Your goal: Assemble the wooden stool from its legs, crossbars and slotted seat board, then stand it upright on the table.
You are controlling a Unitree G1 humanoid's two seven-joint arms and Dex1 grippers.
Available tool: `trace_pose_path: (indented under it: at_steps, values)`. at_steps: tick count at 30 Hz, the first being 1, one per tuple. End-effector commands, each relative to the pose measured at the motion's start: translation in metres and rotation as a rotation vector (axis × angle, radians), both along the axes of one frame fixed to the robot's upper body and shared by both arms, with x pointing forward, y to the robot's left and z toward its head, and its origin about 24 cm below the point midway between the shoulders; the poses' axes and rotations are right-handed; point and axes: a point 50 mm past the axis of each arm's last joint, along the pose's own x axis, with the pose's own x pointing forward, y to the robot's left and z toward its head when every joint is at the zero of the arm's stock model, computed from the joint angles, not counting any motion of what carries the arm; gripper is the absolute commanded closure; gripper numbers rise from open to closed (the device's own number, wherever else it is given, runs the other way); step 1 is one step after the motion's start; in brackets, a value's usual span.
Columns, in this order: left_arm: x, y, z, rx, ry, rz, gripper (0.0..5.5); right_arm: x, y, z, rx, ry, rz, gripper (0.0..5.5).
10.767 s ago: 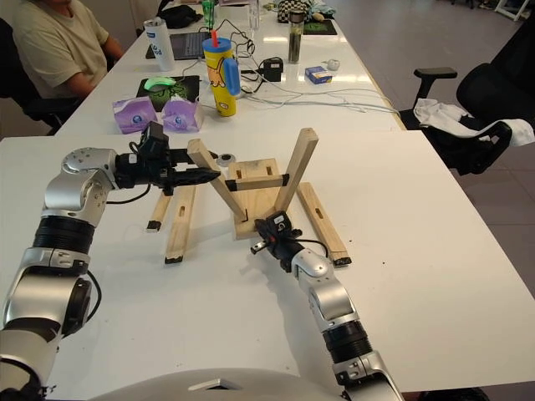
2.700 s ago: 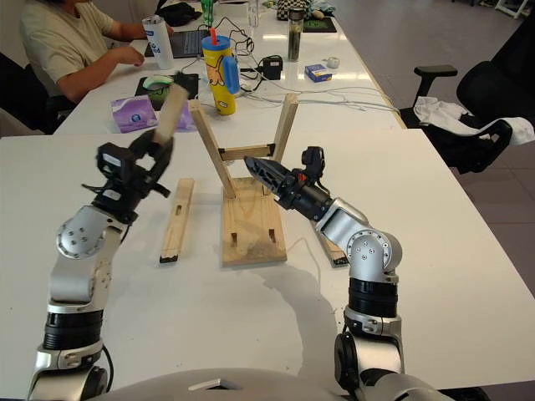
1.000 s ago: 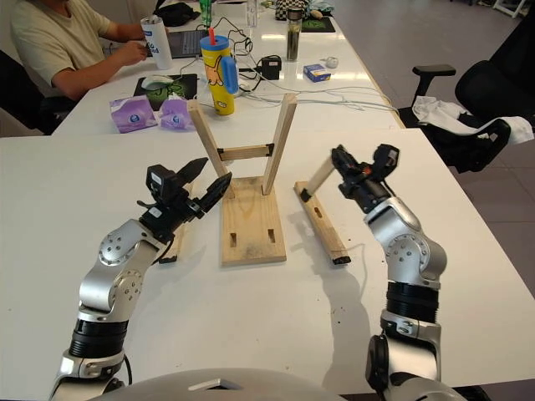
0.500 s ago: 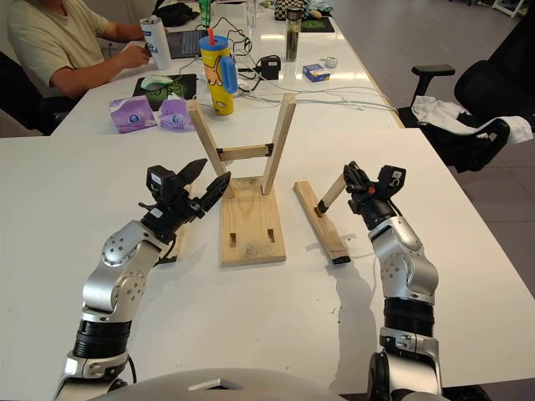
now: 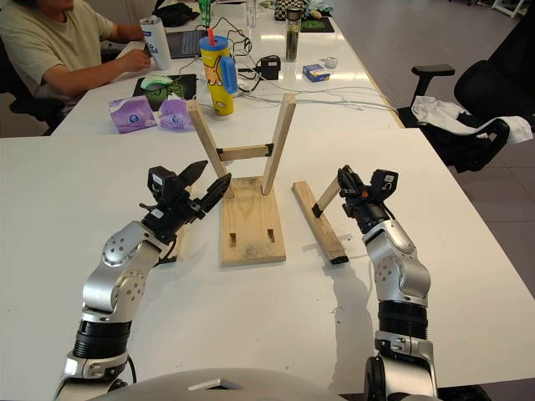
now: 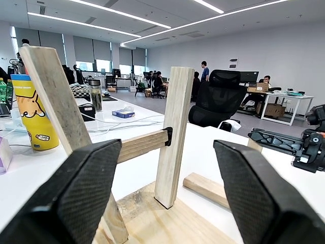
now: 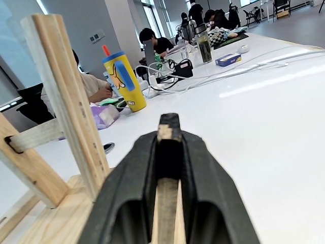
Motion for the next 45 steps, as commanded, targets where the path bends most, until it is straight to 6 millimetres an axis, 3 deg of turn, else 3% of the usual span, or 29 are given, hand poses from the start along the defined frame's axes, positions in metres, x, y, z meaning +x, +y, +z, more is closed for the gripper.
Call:
trace_pose_path:
  at_steps: [1, 7, 12, 21, 23, 25, 29, 36, 40, 41, 42, 45]
  values:
    - [-0.001, 0.002, 0.002, 0.006, -0.002, 0.008, 2.15, -0.005, 0.006, -0.013, -0.110, 0.034, 0.036, 5.05]
    - [-0.001, 0.001, 0.003, 0.003, -0.005, 0.013, 2.15, -0.014, 0.005, -0.034, -0.235, 0.066, 0.041, 5.05]
    - [-0.003, 0.001, 0.000, 0.006, -0.001, 0.013, 2.15, -0.028, 0.018, -0.052, -0.316, 0.081, 0.111, 5.05]
    - [-0.001, 0.001, 0.001, 0.004, -0.008, 0.022, 2.15, -0.019, 0.019, -0.041, -0.305, 0.038, 0.116, 5.05]
    - [0.000, 0.001, 0.001, 0.004, -0.009, 0.024, 2.15, -0.016, 0.020, -0.030, -0.294, -0.003, 0.113, 5.05]
    - [0.000, 0.001, 0.000, 0.007, -0.009, 0.023, 2.15, -0.011, 0.021, -0.012, -0.284, -0.066, 0.109, 4.61]
    - [-0.001, 0.000, 0.000, 0.010, -0.012, 0.016, 2.15, 0.005, 0.029, 0.040, -0.271, -0.214, 0.112, 3.96]
    - [0.001, 0.000, -0.001, 0.004, -0.012, 0.023, 2.15, 0.023, 0.035, 0.104, -0.236, -0.353, 0.086, 3.96]
    - [0.002, -0.003, -0.001, -0.002, -0.015, 0.022, 2.15, 0.038, 0.049, 0.126, -0.217, -0.424, 0.072, 3.96]
    - [0.003, -0.004, -0.001, -0.004, -0.018, 0.020, 2.15, 0.040, 0.052, 0.123, -0.213, -0.423, 0.066, 3.96]
    - [0.003, -0.004, 0.000, -0.004, -0.022, 0.020, 2.15, 0.046, 0.052, 0.103, -0.229, -0.339, 0.052, 3.96]
    - [0.006, -0.005, 0.002, -0.008, -0.031, 0.021, 2.15, 0.044, 0.038, 0.014, -0.269, 0.008, -0.034, 3.96]
